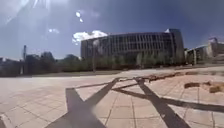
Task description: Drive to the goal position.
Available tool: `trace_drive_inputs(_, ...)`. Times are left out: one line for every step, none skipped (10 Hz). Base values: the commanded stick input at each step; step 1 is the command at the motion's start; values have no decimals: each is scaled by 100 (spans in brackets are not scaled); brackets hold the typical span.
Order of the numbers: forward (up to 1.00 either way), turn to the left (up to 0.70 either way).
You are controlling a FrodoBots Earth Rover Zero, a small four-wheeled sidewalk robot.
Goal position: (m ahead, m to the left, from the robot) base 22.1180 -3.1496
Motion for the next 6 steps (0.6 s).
trace_drive_inputs(70, 1)
trace_drive_inputs(70, 1)
trace_drive_inputs(70, 1)
trace_drive_inputs(70, 1)
trace_drive_inputs(70, 1)
trace_drive_inputs(70, 1)
